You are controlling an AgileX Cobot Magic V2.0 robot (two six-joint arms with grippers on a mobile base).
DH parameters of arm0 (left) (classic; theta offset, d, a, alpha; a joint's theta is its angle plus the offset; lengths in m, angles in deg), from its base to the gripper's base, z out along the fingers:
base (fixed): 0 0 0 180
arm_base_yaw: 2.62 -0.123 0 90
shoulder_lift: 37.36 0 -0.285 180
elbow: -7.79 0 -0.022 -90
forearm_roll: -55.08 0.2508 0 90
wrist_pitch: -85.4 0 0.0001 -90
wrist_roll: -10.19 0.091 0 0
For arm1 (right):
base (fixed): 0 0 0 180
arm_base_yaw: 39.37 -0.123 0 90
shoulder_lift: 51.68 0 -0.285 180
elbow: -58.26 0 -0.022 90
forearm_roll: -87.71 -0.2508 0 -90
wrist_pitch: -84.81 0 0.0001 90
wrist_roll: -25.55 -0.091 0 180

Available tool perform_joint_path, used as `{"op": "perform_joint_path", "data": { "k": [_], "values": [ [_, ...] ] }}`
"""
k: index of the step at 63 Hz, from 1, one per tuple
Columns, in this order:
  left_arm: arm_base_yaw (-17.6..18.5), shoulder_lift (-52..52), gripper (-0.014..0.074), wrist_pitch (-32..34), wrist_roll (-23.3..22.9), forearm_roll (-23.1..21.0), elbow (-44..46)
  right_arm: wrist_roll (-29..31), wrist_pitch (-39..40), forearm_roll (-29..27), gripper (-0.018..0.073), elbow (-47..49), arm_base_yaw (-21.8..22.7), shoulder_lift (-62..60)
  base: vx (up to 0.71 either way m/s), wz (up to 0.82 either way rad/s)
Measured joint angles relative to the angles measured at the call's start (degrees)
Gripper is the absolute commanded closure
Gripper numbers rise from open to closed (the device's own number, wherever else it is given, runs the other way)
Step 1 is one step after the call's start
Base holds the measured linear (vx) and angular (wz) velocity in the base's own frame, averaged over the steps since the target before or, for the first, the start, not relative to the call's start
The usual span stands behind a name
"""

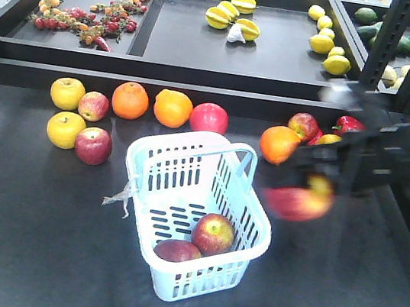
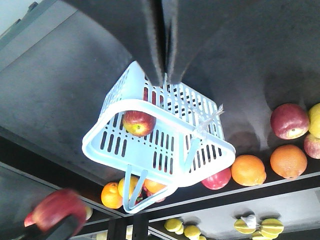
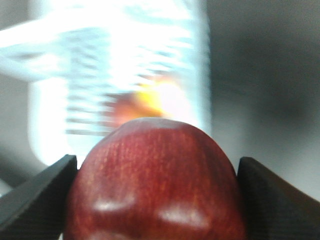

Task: Pick three apples into basket with both arms
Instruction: 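Move the third apple over the basket and open the right gripper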

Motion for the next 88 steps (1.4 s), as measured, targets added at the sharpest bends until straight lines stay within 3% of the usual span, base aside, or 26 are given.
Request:
{"op": "perform_joint_path", "data": {
  "k": [9,18,30,40,51,62,74,83,88],
  "values": [
    [0.0,0.0,0.0603,0.0,0.0,0.0,0.0,-0.3,10.4,-0.1,0.054,0.0,-8.2,4.7,0.0,0.0],
    [0.0,0.0,0.0603,0.0,0.0,0.0,0.0,0.0,17.3,-0.5,0.0487,0.0,-12.5,9.2,0.0,0.0],
    [0.0,0.0,0.0603,0.0,0.0,0.0,0.0,2.0,20.9,-1.7,0.0267,0.0,-14.3,14.1,0.0,0.0],
    [0.0,0.0,0.0603,0.0,0.0,0.0,0.0,4.6,21.5,-4.1,-0.0007,0.0,-14.3,14.8,0.0,0.0],
    [0.0,0.0,0.0603,0.0,0.0,0.0,0.0,6.1,21.8,-5.6,-0.0139,0.0,-14.3,14.8,0.0,0.0],
    [0.0,0.0,0.0603,0.0,0.0,0.0,0.0,6.3,22.0,-5.9,-0.0127,0.0,-14.3,14.8,0.0,0.0],
    [0.0,0.0,0.0603,0.0,0.0,0.0,0.0,6.4,20.8,-5.9,-0.0037,0.0,-14.3,14.8,0.0,0.0],
    [0.0,0.0,0.0603,0.0,0.0,0.0,0.0,6.5,16.6,-5.6,0.0156,0.0,-14.3,14.1,0.0,0.0],
    [0.0,0.0,0.0603,0.0,0.0,0.0,0.0,7.3,13.6,-5.4,0.0326,0.0,-14.3,12.6,0.0,0.0]
  ]
}}
